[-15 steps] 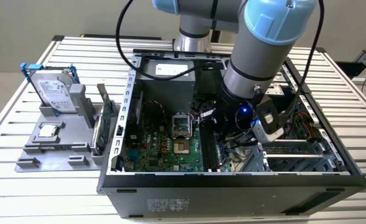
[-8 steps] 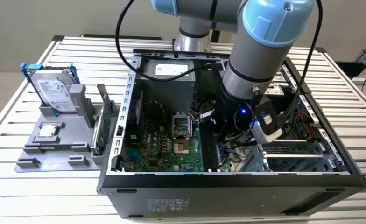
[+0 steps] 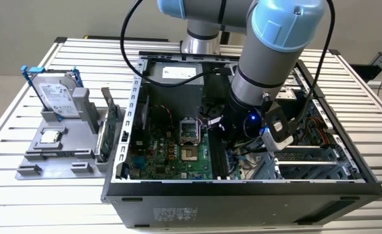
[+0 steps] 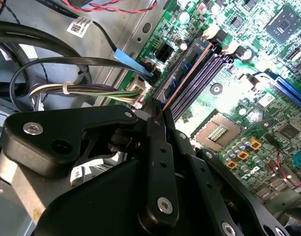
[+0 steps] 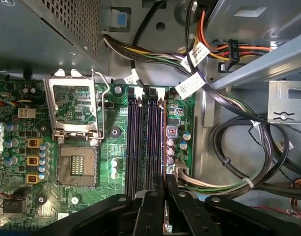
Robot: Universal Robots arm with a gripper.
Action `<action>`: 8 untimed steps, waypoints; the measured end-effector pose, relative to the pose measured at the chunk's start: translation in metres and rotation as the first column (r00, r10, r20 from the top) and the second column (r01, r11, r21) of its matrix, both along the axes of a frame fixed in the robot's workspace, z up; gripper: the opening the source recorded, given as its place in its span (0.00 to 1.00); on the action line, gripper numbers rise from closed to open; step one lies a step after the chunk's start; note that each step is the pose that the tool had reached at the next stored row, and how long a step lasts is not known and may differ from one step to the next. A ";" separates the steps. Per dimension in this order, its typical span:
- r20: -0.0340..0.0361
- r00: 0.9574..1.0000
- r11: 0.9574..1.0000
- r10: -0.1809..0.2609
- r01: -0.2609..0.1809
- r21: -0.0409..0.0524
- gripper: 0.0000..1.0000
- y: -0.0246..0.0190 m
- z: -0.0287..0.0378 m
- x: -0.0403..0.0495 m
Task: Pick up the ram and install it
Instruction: 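Insert the ram into the slot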
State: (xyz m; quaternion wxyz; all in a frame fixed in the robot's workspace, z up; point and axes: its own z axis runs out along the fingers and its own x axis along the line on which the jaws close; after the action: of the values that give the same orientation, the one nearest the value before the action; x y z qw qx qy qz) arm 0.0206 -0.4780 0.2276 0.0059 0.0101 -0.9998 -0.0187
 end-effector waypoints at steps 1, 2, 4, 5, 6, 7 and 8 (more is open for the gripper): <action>0.000 1.000 1.000 0.000 0.000 0.000 0.00 0.0000 -0.0006 0.0000; 0.000 1.000 1.000 0.001 -0.001 0.000 0.00 0.0000 -0.0012 -0.0001; 0.000 1.000 1.000 0.001 -0.001 0.000 0.00 0.0000 -0.0022 -0.0002; 0.000 1.000 1.000 0.002 -0.002 0.000 0.00 0.0000 -0.0027 -0.0002; 0.000 1.000 1.000 0.002 -0.002 0.000 0.00 0.0001 -0.0031 -0.0002; 0.000 1.000 1.000 0.002 -0.002 0.000 0.00 0.0001 -0.0034 -0.0002; 0.000 1.000 1.000 0.002 -0.002 0.000 0.00 0.0001 -0.0036 -0.0002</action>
State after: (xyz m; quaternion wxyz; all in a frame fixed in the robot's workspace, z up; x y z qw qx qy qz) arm 0.0203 -0.4778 0.2240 0.0060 0.0113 -0.9997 -0.0186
